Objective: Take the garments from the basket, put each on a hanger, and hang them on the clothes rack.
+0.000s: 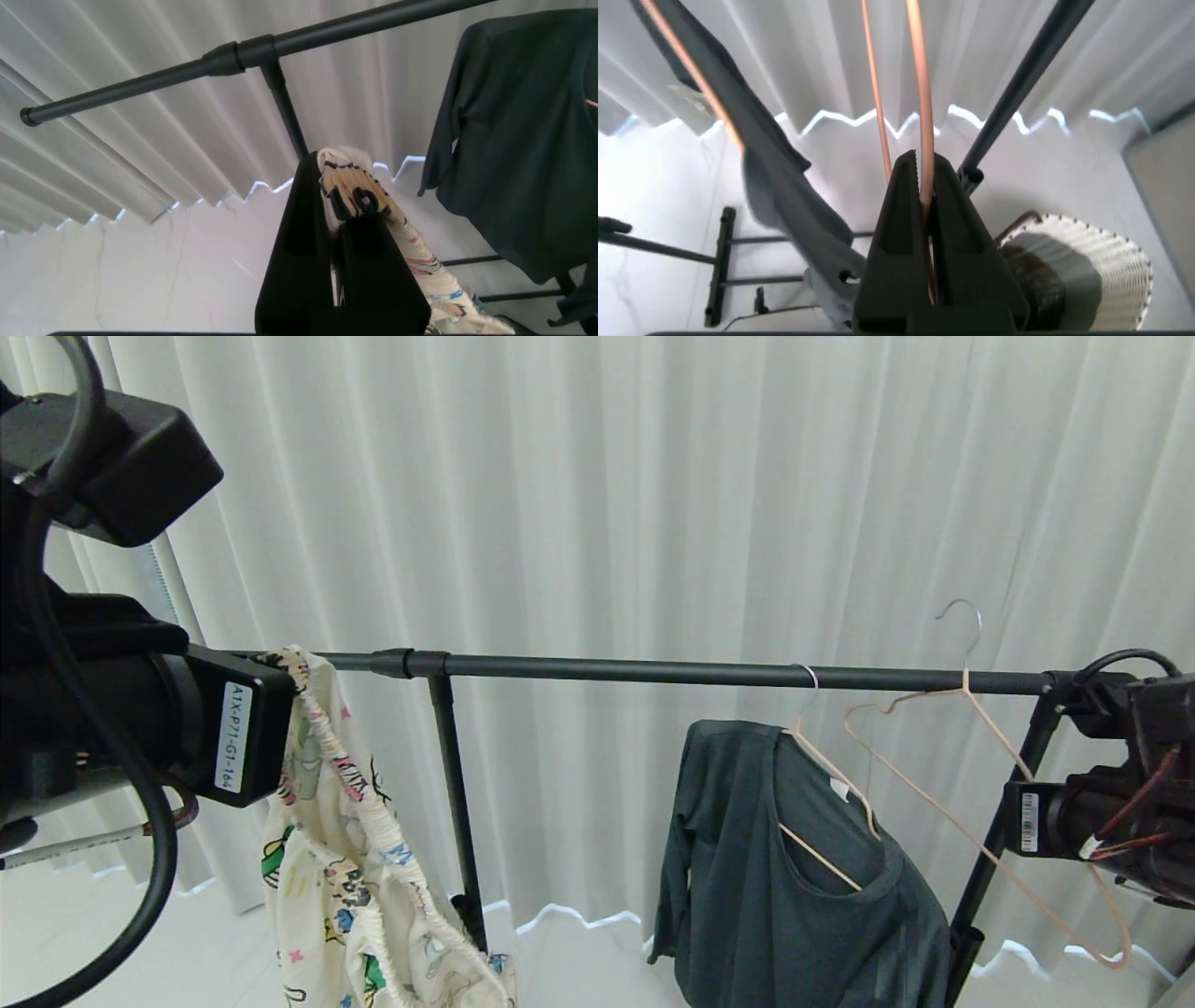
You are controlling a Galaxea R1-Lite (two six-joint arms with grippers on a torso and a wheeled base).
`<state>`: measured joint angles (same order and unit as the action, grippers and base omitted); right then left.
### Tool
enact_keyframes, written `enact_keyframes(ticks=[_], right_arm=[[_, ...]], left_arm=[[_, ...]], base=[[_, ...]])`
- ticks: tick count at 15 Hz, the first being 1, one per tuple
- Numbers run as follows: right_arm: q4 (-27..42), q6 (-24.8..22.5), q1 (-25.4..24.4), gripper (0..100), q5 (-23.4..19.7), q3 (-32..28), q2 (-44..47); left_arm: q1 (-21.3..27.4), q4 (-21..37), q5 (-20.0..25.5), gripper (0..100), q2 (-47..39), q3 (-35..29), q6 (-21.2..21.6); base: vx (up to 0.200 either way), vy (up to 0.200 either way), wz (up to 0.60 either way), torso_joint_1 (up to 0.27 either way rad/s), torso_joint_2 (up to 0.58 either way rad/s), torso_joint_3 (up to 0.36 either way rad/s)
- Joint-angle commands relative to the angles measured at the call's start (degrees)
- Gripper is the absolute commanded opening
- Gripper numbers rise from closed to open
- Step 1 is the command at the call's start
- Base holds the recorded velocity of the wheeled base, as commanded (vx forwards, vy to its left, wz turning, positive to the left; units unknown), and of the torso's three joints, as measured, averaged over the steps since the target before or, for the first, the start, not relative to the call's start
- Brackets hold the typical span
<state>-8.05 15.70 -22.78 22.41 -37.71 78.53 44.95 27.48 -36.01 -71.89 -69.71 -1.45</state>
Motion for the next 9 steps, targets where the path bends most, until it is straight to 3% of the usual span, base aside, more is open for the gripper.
enact_keyframes(ticks=[1, 6, 9], right_arm=[[-0.2, -0.8, 0.0, 0, -0.3, 0.5, -4.8], [-0.2, -8.1, 3.5, 0, -10.6, 9.2, -19.8], [0.4, -8.8, 3.6, 0, -13.4, 9.9, -25.4]], left_arm=[[0.1, 0.0, 0.0, 0, -0.1, 0.0, 0.0], [0.8, -0.1, 0.0, 0, -0.3, 0.0, 0.0], [0.9, -0.1, 0.0, 0, -0.3, 0.1, 0.0]], base=[[0.0, 0.0, 0.0, 0.0, 0.0, 0.0], [0.0, 0.0, 0.0, 0.0, 0.0, 0.0], [0.0, 0.0, 0.0, 0.0, 0.0, 0.0]])
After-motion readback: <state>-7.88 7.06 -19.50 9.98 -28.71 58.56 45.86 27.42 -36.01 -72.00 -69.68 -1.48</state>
